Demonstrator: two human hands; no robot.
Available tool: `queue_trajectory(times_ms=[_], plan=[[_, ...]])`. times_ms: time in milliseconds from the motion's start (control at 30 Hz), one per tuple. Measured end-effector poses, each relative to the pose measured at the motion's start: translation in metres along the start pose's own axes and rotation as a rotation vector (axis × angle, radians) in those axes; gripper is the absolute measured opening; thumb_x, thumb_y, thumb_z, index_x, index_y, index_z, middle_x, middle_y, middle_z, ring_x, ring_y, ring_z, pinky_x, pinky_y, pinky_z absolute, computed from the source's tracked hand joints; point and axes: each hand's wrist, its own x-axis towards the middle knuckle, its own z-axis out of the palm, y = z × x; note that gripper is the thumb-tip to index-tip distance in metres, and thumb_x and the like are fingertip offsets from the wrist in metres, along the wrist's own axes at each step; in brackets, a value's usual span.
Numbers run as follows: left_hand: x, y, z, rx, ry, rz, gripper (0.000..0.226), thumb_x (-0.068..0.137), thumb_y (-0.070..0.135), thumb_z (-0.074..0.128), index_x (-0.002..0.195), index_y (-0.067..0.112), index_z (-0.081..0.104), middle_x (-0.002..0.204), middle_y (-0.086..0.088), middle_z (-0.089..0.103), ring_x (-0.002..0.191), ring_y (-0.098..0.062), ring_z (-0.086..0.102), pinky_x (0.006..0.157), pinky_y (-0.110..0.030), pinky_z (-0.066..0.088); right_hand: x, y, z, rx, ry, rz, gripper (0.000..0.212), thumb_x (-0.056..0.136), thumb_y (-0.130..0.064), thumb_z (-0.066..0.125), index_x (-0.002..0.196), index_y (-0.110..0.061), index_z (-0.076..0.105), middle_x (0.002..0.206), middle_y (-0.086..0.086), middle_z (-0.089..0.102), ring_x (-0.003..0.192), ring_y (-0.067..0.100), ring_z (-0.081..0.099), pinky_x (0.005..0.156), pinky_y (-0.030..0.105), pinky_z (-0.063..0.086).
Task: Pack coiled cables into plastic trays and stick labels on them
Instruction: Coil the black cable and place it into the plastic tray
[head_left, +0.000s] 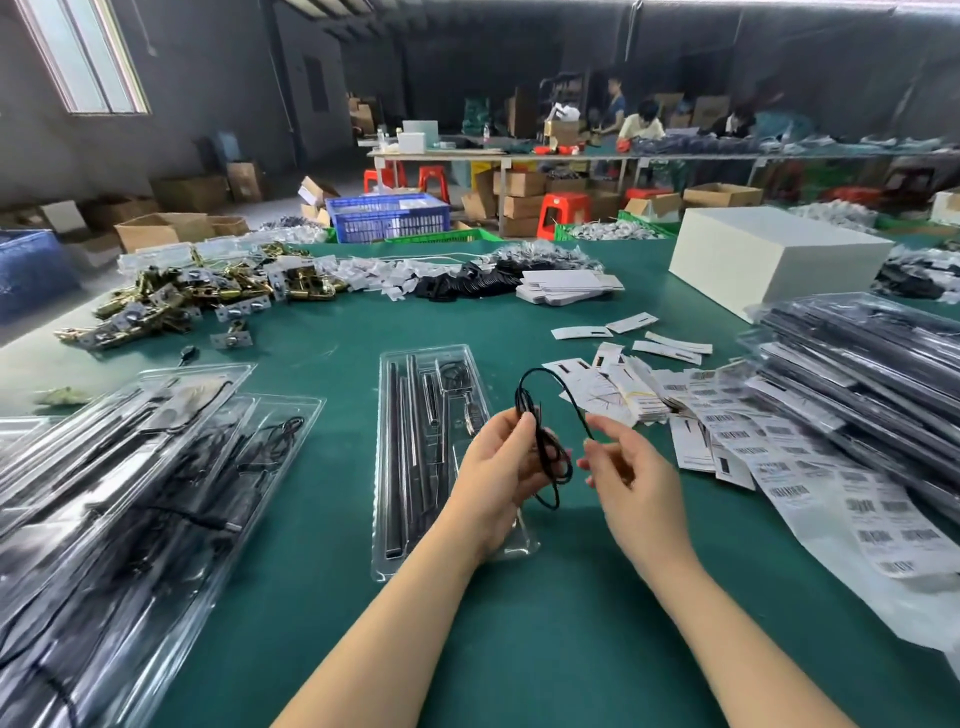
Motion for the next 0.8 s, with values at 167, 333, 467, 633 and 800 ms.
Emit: queue_trajectory(times_ms=[167, 333, 467, 633, 800], plan=[[0.003, 0.000, -0.004, -0.216, 0.083, -0.085, 0.014, 0.103, 0.020, 0.042, 0.100, 0.013, 0.054, 0.082, -0.003, 0.059, 0.060, -0.019, 0.064, 0.057, -0.029, 0.055, -0.007, 0.005, 0.002, -0.114, 0.069, -0.070, 0.020, 0.095, -0.014, 0.057, 0.104, -0.028, 0.068, 0.064, -0.016, 0.060, 0.055, 0.006, 0.048, 0.053, 0.010, 0.036], [0.011, 0.002, -0.011, -0.366, 0.151, -0.129, 0.010, 0.102, 0.023, 0.045, 0.093, 0.024, 0.049, 0.071, 0.003, 0.056, 0.048, -0.010, 0.044, 0.048, -0.020, 0.041, -0.011, -0.003, -0.002, -0.175, 0.032, -0.116, 0.014, 0.091, -0.022, 0.063, 0.087, -0.035, 0.067, 0.057, -0.003, 0.051, 0.050, 0.012, 0.040, 0.048, 0.015, 0.033], [0.008, -0.002, -0.012, -0.191, 0.106, -0.075, 0.025, 0.083, 0.017, 0.071, 0.103, 0.020, 0.056, 0.069, 0.007, 0.048, 0.051, -0.006, 0.044, 0.052, -0.020, 0.040, -0.014, -0.003, -0.008, -0.168, -0.186, -0.058, 0.012, 0.089, -0.025, 0.065, 0.089, -0.035, 0.072, 0.048, -0.011, 0.039, 0.047, 0.007, 0.034, 0.048, 0.014, 0.029], [0.005, -0.003, -0.009, -0.067, 0.073, -0.026, 0.025, 0.085, 0.003, 0.068, 0.104, 0.017, 0.060, 0.069, 0.007, 0.057, 0.053, -0.007, 0.050, 0.052, -0.021, 0.041, -0.019, -0.004, -0.001, -0.201, -0.353, -0.023, 0.019, 0.089, -0.025, 0.066, 0.083, -0.043, 0.070, 0.050, -0.005, 0.043, 0.048, 0.007, 0.034, 0.048, 0.017, 0.029], [0.008, -0.005, -0.005, -0.134, 0.128, -0.021, 0.009, 0.097, 0.014, 0.053, 0.090, 0.017, 0.057, 0.061, 0.003, 0.056, 0.058, -0.009, 0.050, 0.062, -0.023, 0.051, -0.019, -0.008, -0.002, -0.269, -0.408, 0.028, 0.031, 0.090, -0.020, 0.065, 0.086, -0.051, 0.066, 0.072, -0.006, 0.064, 0.057, -0.001, 0.050, 0.059, 0.009, 0.038]])
